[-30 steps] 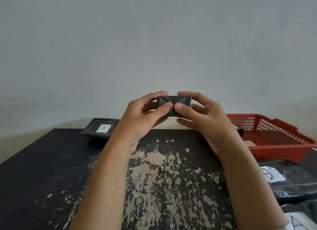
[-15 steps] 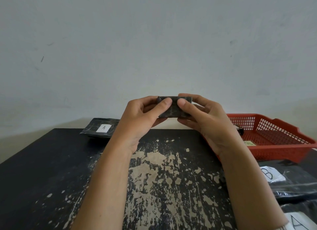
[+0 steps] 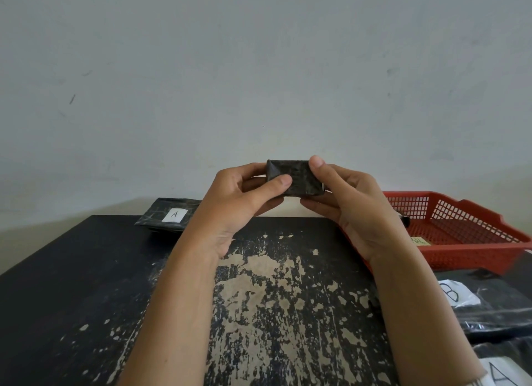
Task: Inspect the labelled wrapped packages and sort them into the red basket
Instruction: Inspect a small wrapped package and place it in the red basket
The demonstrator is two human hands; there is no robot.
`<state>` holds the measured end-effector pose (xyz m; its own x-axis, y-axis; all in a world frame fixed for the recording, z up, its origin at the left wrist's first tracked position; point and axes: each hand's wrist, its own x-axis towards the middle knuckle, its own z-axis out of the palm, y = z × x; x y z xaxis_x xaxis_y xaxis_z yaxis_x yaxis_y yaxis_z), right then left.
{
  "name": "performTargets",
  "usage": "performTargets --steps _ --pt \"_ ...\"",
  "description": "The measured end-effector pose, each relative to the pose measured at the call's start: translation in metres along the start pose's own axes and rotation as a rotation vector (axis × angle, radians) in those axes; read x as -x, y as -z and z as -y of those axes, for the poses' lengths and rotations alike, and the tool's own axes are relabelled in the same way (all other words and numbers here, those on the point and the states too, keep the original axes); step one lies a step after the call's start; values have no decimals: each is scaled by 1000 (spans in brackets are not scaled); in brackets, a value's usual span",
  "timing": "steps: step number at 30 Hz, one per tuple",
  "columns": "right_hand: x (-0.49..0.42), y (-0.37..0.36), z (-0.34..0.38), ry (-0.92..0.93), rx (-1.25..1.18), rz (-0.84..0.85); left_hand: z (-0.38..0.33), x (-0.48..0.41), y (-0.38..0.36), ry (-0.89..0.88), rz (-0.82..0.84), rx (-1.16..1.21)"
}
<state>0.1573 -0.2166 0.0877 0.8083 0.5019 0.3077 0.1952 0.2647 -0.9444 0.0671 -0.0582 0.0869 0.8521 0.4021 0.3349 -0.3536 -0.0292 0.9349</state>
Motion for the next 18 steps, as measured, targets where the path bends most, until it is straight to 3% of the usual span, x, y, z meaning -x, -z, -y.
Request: performTargets --steps 9,18 --pt "-1 2 0 -3 -15 6 -1 1 2 15 69 34" --pt "-1 11 -1 -1 34 129 0 -1 4 -4 38 6"
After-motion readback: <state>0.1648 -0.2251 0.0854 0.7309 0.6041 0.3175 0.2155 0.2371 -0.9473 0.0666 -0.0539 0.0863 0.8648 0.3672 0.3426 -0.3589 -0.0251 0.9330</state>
